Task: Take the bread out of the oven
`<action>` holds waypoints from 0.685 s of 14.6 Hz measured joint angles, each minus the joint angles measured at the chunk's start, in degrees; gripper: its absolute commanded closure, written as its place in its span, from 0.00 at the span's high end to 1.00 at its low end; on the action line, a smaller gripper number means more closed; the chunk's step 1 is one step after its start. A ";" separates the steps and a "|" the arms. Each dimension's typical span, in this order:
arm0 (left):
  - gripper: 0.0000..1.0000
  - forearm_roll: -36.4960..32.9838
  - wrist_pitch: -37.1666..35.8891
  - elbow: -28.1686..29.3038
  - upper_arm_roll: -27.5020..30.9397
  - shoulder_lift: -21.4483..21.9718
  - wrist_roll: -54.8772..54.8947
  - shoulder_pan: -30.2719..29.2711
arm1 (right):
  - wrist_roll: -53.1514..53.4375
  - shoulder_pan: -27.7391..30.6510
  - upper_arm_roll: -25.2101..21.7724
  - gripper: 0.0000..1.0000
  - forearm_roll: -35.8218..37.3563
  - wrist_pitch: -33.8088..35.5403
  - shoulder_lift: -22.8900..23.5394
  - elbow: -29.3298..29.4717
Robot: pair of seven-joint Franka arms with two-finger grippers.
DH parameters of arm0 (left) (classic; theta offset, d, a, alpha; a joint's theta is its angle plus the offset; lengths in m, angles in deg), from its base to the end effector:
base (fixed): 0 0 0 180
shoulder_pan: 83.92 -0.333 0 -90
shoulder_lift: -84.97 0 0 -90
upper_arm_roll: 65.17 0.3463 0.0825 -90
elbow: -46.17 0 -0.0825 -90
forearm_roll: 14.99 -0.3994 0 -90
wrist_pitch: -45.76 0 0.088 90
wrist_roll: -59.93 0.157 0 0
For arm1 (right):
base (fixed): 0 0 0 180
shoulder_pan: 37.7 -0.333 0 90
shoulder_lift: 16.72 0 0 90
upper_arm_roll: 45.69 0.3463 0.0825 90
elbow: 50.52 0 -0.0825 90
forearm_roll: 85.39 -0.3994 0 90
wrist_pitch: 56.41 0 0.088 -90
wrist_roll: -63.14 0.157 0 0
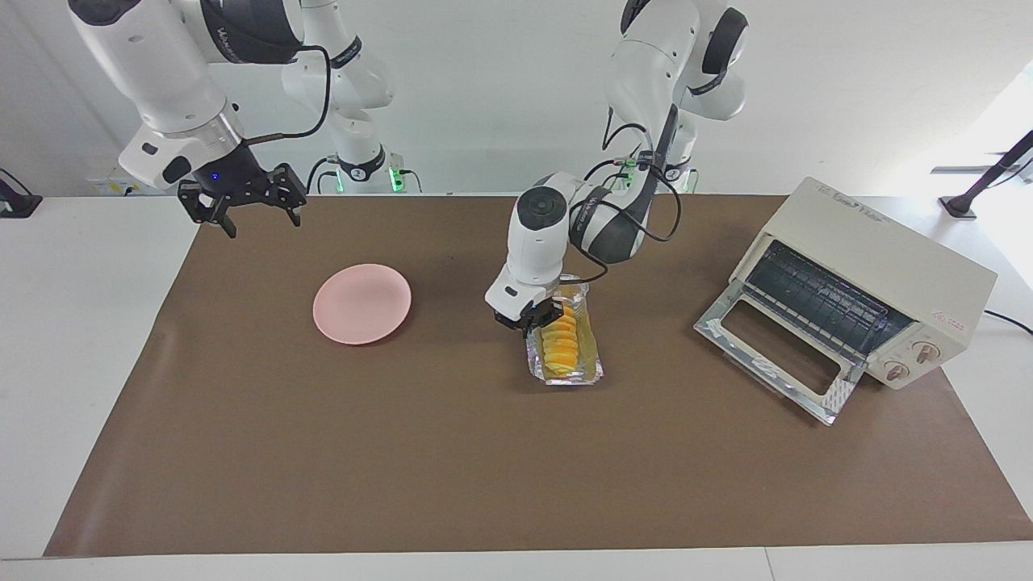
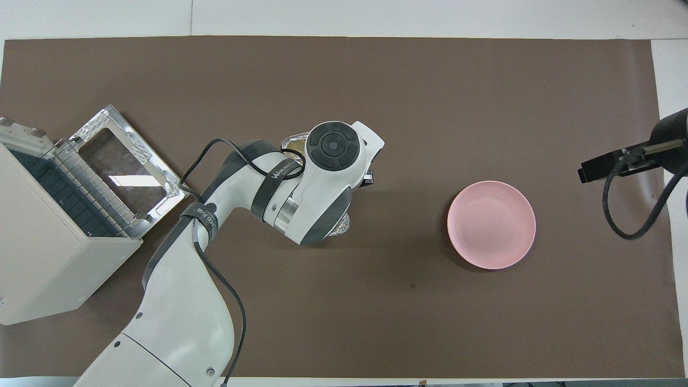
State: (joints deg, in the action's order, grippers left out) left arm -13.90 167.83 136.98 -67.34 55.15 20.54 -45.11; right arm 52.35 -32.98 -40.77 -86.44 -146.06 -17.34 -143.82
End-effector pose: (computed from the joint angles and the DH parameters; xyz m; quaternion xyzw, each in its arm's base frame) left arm 0.5456 -0.4720 0.3055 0.9997 -0.0063 -0.0016 0.0216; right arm 0.5611 0.0051 0.5825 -0.9950 -0.0955 0.0255 0.0111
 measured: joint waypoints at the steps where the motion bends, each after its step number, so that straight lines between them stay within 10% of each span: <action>1: 0.82 0.72 0.00 -0.02 0.06 0.00 0.05 -0.01 | 0.00 0.00 0.00 1.00 0.00 0.00 0.00 0.00; 2: 1.00 1.82 -0.04 -0.11 0.21 0.00 0.09 -0.02 | 0.00 0.00 0.00 1.00 0.00 0.00 0.00 0.00; 10: 1.00 3.38 -12.43 -2.73 2.56 7.66 0.92 -8.82 | 0.00 -0.06 0.51 1.00 -0.04 1.59 -0.08 0.00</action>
State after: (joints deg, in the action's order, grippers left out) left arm -10.52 155.40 134.26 -64.78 62.81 21.45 -53.93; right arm 52.35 -33.04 -40.26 -86.48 -144.46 -17.43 -143.81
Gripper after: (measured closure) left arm 0.000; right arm 0.000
